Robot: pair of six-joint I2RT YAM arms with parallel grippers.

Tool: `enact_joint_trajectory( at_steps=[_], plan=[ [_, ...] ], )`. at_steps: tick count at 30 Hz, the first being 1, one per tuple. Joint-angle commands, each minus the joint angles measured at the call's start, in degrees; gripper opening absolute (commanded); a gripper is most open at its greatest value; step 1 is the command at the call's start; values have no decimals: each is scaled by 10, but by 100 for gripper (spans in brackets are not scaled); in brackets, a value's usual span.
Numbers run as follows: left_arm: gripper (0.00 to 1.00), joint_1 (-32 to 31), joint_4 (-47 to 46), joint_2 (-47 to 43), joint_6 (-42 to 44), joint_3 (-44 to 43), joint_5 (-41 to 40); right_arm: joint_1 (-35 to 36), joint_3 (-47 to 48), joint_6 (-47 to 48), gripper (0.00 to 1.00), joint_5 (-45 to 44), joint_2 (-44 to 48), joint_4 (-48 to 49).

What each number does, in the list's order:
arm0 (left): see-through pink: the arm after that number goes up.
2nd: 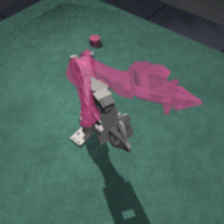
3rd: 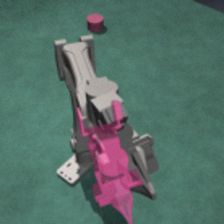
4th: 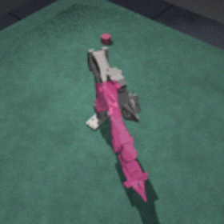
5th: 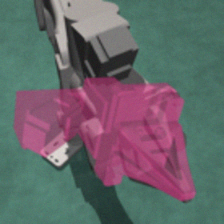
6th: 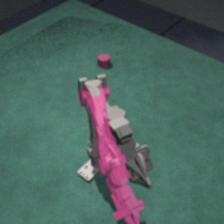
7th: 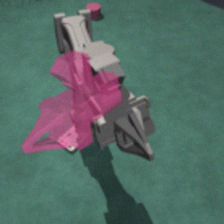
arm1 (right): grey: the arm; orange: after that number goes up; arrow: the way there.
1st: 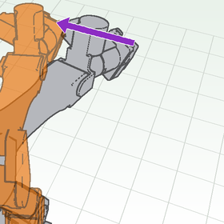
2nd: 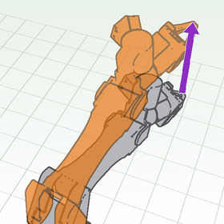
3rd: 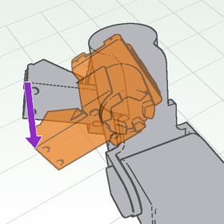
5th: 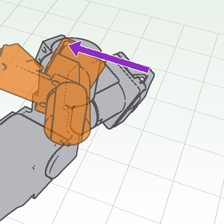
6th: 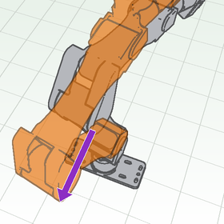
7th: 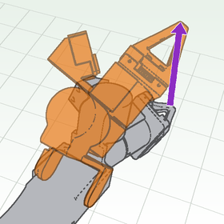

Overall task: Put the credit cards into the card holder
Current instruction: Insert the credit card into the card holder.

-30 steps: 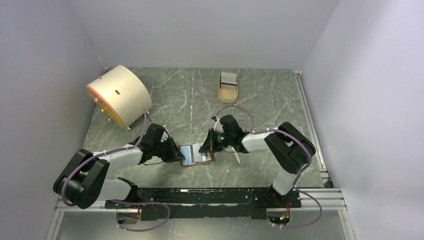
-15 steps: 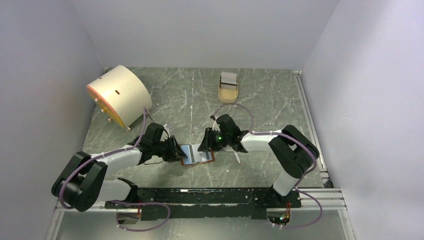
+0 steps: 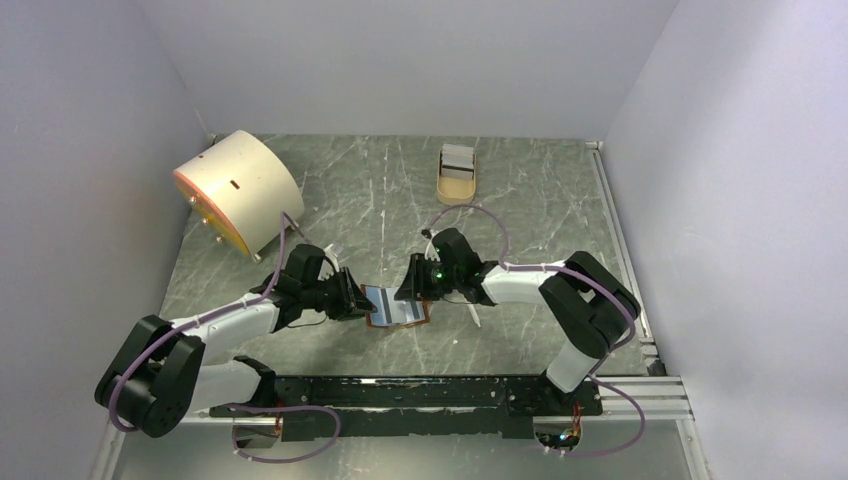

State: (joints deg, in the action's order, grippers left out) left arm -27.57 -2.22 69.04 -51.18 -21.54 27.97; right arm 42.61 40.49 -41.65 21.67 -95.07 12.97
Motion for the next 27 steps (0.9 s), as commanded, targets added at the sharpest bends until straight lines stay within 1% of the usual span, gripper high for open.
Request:
enact_joint_trajectory(
  at_steps=[1, 7, 11, 13, 16, 21, 24, 27],
  plan=[
    [28, 2, -21, -5, -2, 1, 17, 6, -1, -26, 39, 15, -20, 50],
    [26, 2, -32, -8, -4, 11, 17, 17, -10, -53, 41, 10, -28, 86],
    [26, 2, -33, -6, -3, 15, 12, 21, -25, -86, 41, 21, -29, 137],
    [26, 3, -35, -1, -2, 15, 10, 22, -30, -93, 41, 20, -25, 148],
    [26, 2, -37, 1, -1, 17, 8, 22, -31, -81, 42, -10, -6, 115],
    [26, 2, -38, -5, -10, 27, 3, 22, -19, -34, 44, -83, 33, 9],
    [24, 2, -57, -2, -18, 38, 9, 22, -23, -26, 46, -105, 47, -11],
    [22, 2, -49, -3, -13, 35, 7, 24, -24, -27, 47, -102, 40, -8]
  ],
)
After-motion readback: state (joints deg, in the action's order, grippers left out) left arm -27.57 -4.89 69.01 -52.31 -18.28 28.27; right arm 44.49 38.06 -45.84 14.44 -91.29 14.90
